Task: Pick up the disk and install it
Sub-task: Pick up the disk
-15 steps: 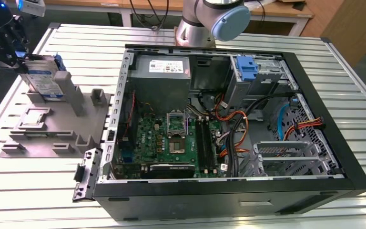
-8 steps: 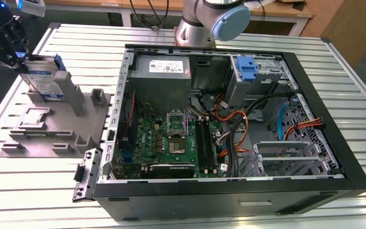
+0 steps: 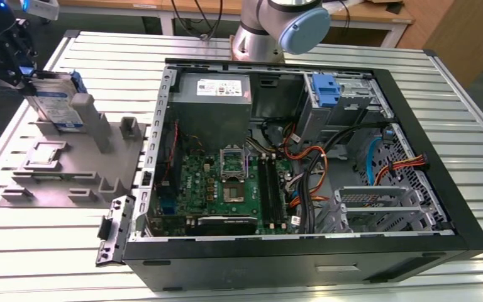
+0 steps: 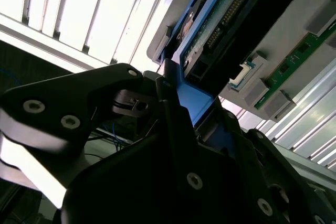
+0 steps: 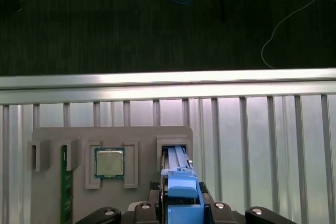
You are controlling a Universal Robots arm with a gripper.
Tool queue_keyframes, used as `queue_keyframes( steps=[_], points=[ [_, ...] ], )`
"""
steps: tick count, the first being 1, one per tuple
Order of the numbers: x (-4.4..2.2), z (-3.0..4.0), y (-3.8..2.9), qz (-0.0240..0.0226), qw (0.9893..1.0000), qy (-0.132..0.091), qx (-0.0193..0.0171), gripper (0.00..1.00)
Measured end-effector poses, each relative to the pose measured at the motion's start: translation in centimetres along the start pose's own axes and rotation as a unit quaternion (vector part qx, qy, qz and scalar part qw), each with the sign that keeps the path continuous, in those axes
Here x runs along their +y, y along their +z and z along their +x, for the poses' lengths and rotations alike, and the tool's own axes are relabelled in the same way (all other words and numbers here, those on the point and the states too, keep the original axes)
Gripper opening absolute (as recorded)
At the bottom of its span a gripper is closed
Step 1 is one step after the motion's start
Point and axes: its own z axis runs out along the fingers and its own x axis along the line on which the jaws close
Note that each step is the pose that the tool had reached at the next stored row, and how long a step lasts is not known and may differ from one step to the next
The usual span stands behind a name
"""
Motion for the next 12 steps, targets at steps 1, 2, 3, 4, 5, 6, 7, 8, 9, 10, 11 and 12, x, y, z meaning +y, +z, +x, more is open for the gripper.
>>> queue_keyframes(
  steps=[1, 2, 3, 4, 5, 6, 7, 8, 9, 10, 11, 12],
  points=[
    [0.00, -0.01, -0.11, 0.0000, 1.0000, 0.000, 0.0000, 0.37],
    [0.01, -0.01, -0.22, 0.0000, 1.0000, 0.000, 0.0000, 0.37],
    [0.01, -0.02, -0.34, 0.0000, 1.0000, 0.000, 0.0000, 0.37],
    [0.02, -0.02, -0.46, -0.0001, 1.0000, 0.000, 0.0001, 0.37],
    [0.02, -0.03, -0.57, 0.0000, 1.0000, 0.000, 0.0001, 0.37],
    [0.02, -0.04, -0.67, 0.0000, 1.0000, 0.000, 0.0001, 0.37],
    [0.02, -0.04, -0.76, 0.0000, 1.0000, 0.000, 0.0001, 0.37],
    [0.03, -0.05, -0.85, 0.0000, 1.0000, 0.000, 0.0001, 0.37],
    [0.03, -0.05, -0.93, 0.0000, 1.0000, 0.000, 0.0001, 0.37],
    [0.03, -0.06, -1.00, 0.0000, 1.0000, 0.000, 0.0002, 0.37],
    [0.03, -0.06, -1.07, 0.0000, 1.0000, 0.000, 0.0002, 0.37],
    [0.04, -0.06, -1.12, 0.0000, 1.0000, 0.000, 0.0003, 0.37]
  ],
)
